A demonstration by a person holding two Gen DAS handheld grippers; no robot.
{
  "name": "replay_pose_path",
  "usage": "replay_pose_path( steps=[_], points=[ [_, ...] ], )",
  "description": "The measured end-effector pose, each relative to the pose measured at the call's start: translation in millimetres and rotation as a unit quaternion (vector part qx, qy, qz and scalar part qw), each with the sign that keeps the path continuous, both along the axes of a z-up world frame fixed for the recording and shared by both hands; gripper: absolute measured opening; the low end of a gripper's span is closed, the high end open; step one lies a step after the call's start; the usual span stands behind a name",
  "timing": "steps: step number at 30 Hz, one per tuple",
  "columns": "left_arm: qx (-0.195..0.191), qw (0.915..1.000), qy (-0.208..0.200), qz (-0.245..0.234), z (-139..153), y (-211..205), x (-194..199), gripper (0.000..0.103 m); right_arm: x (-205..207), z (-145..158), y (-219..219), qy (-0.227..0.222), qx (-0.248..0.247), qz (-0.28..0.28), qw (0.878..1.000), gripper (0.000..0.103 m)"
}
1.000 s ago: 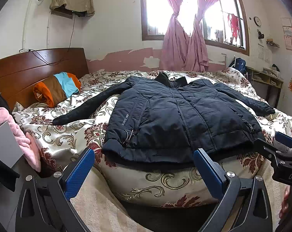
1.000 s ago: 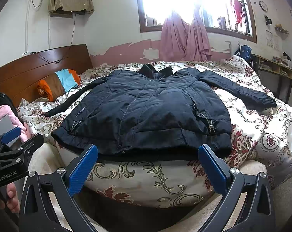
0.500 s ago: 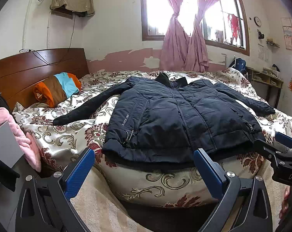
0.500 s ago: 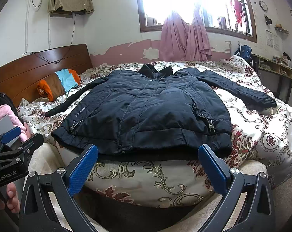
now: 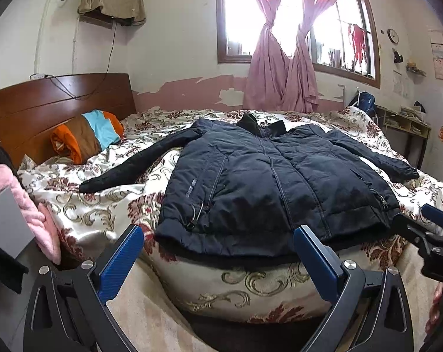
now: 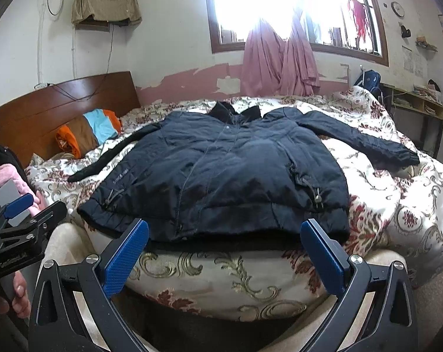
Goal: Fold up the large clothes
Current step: 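Grasp the navy jacket sleeve cuff with the right gripper and lift it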
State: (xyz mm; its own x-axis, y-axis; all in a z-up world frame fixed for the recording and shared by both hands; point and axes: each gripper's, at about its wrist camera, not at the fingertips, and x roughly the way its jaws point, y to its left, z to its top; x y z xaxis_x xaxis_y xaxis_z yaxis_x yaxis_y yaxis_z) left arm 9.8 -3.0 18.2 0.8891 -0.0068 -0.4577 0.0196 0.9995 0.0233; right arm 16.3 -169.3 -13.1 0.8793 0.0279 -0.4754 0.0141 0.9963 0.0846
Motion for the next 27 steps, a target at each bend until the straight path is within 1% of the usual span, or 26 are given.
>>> replay_pose_path(
  steps=[2,5,7,11,15,19,21,25,27],
  points=[
    [-0.001,1.0,0.005,-0.003,4,-2,12,0.103,3,6,-6,-0.012,-0.002,-0.005,1.0,0.102],
    [-0.017,0.9994,0.025,-0.016,11,-7,36,0.103,9,16,-23,-0.021,0.0,-0.022,1.0,0.102],
    [-0.025,0.9987,0.034,-0.027,17,-11,50,0.103,15,22,-41,-0.02,0.008,-0.044,0.999,0.102],
    [-0.029,0.9983,0.042,-0.029,31,-24,77,0.103,27,31,-79,-0.021,0.024,-0.093,0.995,0.102],
    [-0.027,0.9957,0.074,-0.049,37,-46,113,0.103,47,33,-123,-0.016,0.044,-0.141,0.989,0.102],
    [-0.032,0.9916,0.101,-0.074,36,-73,156,0.103,75,29,-165,-0.012,0.045,-0.182,0.982,0.102],
    [-0.03,0.9893,0.115,-0.085,34,-92,185,0.103,89,24,-189,-0.015,0.055,-0.2,0.978,0.102],
    [-0.017,0.9836,0.15,-0.099,25,-131,244,0.103,127,3,-239,-0.002,0.095,-0.213,0.972,0.102],
    [-0.019,0.9802,0.166,-0.107,18,-151,273,0.103,141,-8,-258,0.008,0.12,-0.216,0.969,0.102]
  ],
)
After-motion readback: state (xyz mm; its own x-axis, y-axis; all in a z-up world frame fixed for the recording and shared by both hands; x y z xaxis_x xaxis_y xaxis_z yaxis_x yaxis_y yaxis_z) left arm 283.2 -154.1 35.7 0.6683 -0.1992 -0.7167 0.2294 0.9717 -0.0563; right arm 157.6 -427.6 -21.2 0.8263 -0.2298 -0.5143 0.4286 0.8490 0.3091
